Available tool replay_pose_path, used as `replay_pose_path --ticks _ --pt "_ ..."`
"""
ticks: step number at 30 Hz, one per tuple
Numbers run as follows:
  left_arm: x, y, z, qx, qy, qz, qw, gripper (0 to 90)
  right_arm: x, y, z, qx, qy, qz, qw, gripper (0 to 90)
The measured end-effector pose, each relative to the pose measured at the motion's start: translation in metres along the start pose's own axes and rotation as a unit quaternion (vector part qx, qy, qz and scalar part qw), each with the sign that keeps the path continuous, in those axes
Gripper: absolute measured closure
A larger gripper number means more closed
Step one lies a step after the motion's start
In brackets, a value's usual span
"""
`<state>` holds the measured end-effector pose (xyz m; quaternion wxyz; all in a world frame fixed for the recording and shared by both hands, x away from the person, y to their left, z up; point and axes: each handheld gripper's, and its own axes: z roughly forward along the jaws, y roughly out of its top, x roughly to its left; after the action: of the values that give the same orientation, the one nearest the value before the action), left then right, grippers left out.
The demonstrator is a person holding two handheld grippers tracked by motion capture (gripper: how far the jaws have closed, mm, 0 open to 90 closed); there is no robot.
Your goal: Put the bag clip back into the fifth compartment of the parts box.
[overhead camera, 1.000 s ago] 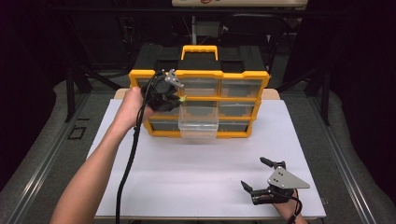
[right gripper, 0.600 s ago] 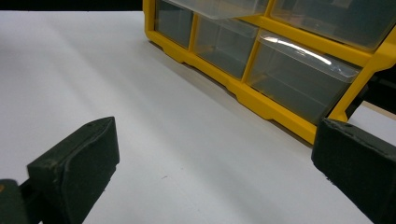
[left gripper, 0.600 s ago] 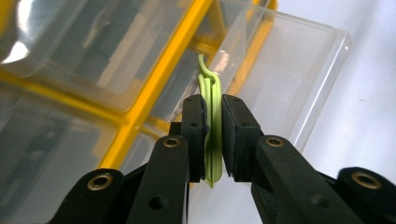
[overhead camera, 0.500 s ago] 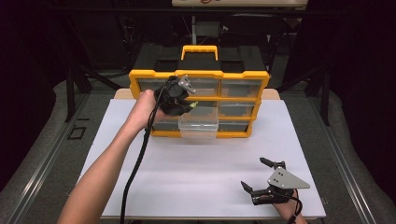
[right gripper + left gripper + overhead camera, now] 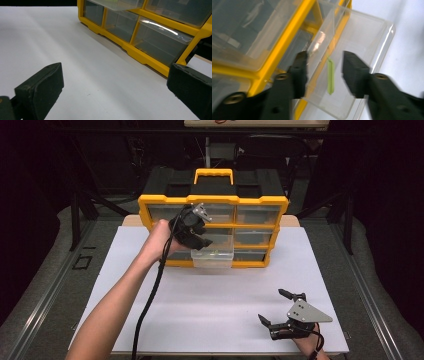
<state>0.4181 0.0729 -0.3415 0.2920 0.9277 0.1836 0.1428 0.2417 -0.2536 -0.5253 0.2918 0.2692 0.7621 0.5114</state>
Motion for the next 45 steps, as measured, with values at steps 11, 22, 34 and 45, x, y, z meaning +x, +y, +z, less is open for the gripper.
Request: replay_pose_path --ticks 11,22,34,45 --pt "0.001 -0.039 -0.030 -0.021 0.030 -0.013 0.9993 11.1 0.001 0.000 0.001 0.001 0.002 0.001 1.0000 0.4" --pt "-0.003 -0.084 -0.038 -0.014 0.069 -0.043 0.9966 1.3 0.000 -0.001 0.002 0.005 0.000 0.002 1.0000 0.4" --pt "-0.026 -0.127 -0.034 -0.018 0.096 -0.057 0.9936 0.0 0.001 0.000 0.002 0.005 0.001 0.002 1.0000 0.3" --pt "-0.045 -0.177 -0.012 -0.018 0.099 -0.084 0.9914 0.0 0.001 0.000 0.003 0.006 0.003 0.001 1.0000 0.4"
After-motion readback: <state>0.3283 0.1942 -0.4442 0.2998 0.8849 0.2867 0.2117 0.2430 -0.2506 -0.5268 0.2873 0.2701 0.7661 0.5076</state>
